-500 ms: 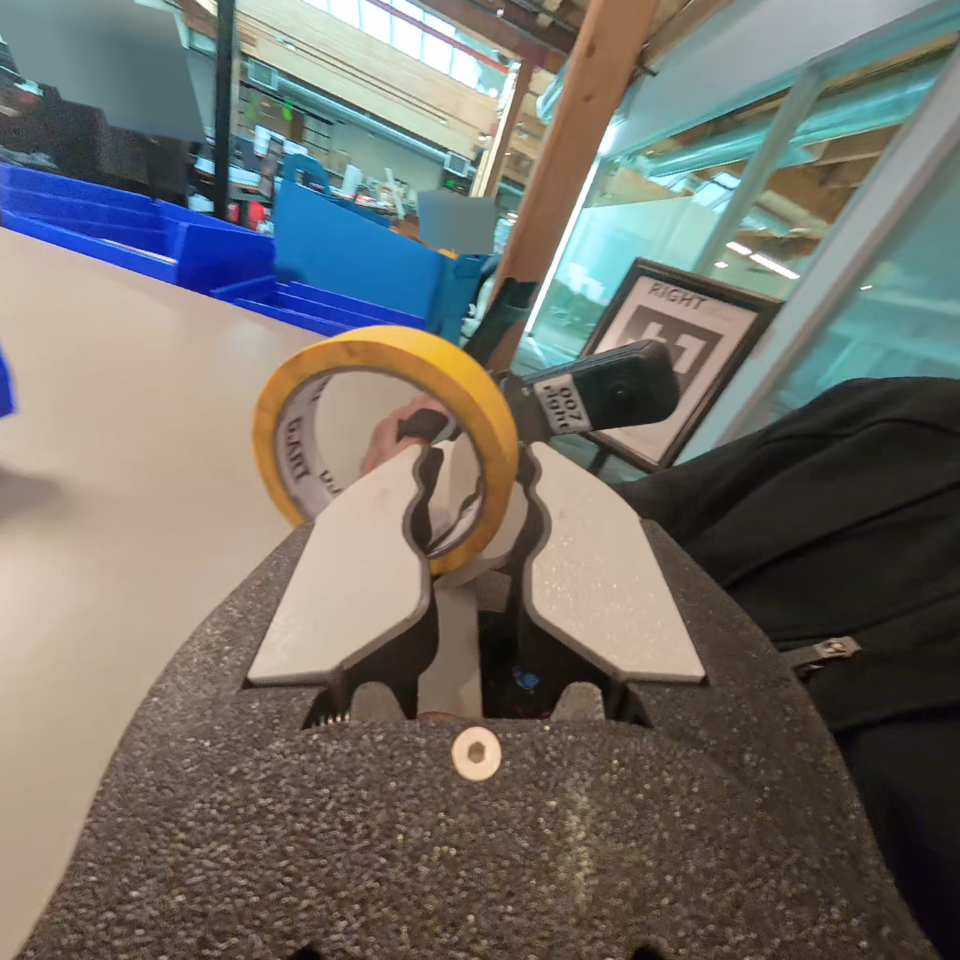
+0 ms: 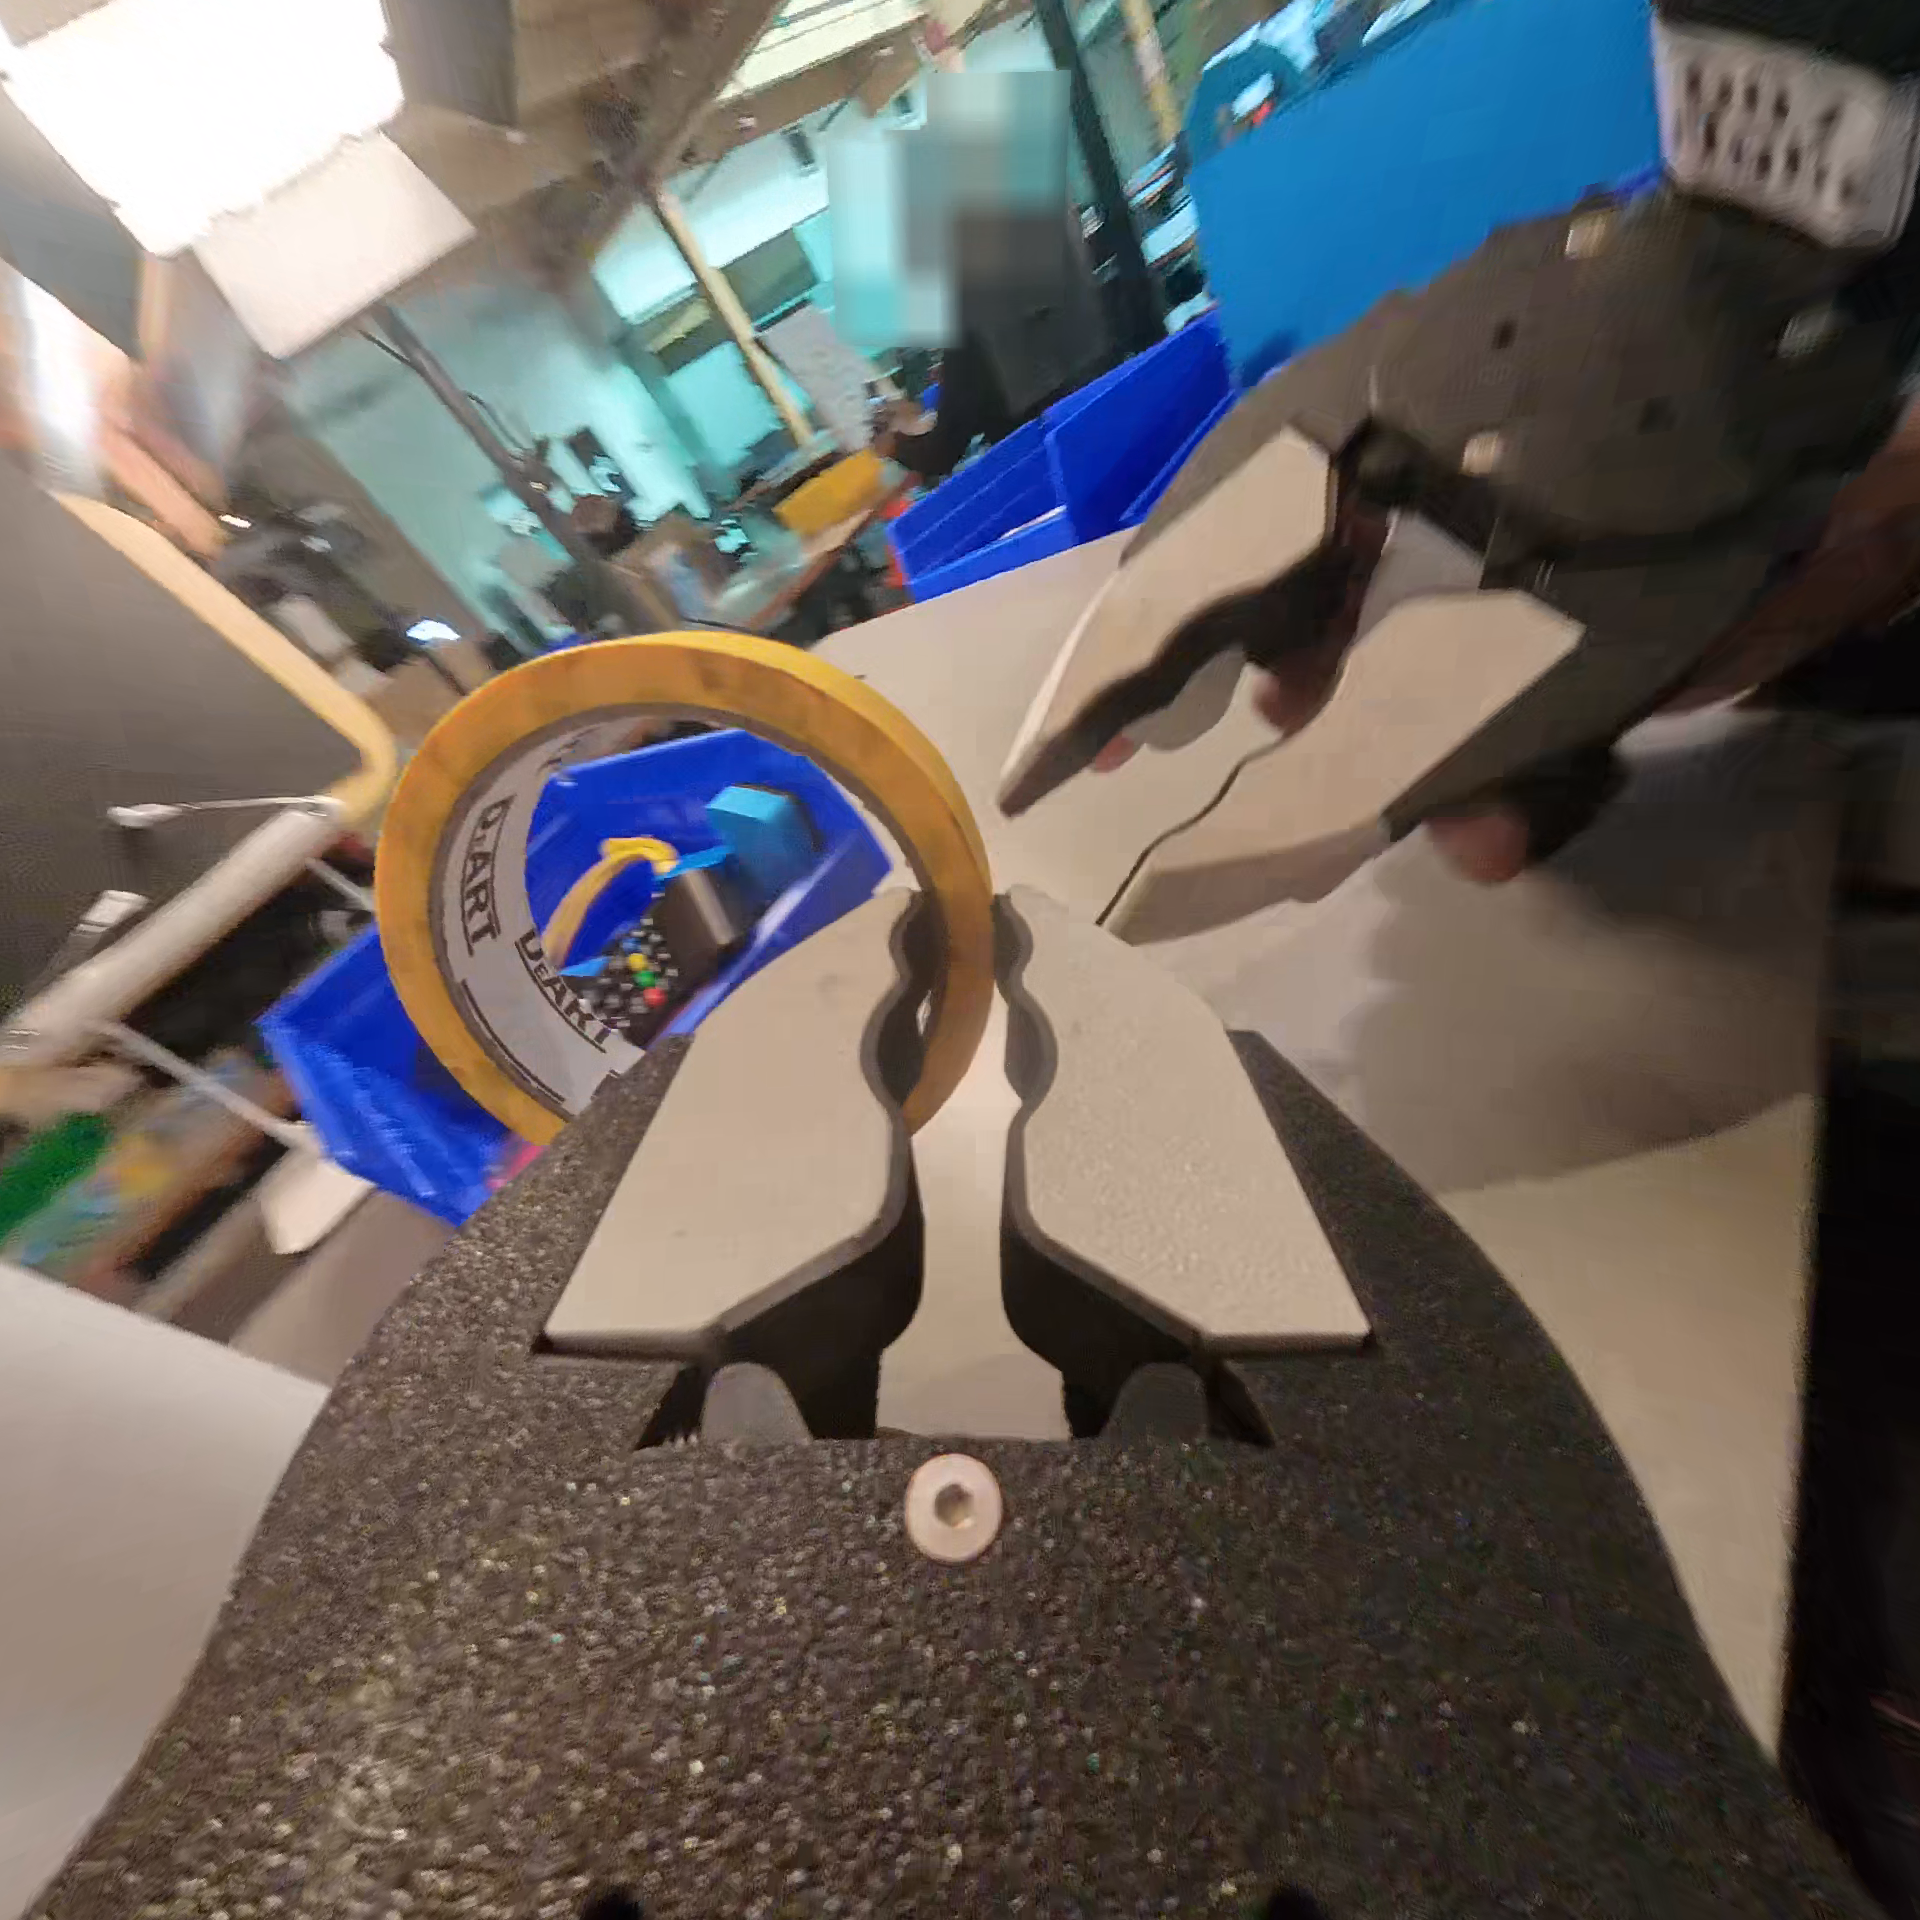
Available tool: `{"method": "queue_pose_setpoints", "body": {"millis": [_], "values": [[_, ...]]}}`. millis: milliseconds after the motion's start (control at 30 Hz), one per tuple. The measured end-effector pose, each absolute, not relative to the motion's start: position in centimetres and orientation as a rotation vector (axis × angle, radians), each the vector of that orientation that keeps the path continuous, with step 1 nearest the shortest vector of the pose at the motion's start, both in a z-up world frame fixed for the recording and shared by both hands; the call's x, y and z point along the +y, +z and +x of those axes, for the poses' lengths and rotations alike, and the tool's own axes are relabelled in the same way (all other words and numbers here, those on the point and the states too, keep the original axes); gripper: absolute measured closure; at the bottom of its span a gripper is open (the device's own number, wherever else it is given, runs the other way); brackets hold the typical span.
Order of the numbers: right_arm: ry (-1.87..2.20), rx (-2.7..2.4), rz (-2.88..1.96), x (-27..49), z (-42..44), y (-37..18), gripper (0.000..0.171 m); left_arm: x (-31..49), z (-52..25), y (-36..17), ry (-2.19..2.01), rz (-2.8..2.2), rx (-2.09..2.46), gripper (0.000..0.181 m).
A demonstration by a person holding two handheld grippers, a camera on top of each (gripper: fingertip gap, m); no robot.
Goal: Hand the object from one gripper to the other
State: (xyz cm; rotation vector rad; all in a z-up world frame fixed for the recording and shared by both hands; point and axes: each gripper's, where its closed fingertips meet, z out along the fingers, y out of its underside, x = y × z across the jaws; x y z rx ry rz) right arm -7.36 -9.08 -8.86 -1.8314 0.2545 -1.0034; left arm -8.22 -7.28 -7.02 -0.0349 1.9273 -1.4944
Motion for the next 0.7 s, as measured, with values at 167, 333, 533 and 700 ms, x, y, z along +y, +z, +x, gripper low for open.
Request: {"method": "queue_pose_setpoints", "body": {"millis": [167,333,533,700], "values": [[-0.645,0.442,-1.581,-9.7,-8.2,-5.4,0.127,-7.9,-7.0,-8.1,-1.246,-0.007,1.77,0.17],[-0.458,0.533,-1.447,-9.3,-8.8,-3.7,0.112,-9.3,-8.0,-8.8,-1.107,0.15,1.678,0.17],[-0.611,0.511,-1.538,-8.7,-8.5,-4.7,0.141,-10.4,-9.2,-9.4,-1.158,0.253,1.694,0.168],[-0.623,0.485,-1.502,-10.7,-8.5,-3.6,0.142,-9.1,-10.5,-6.7,-1.624,0.172,1.771,0.15]]}}
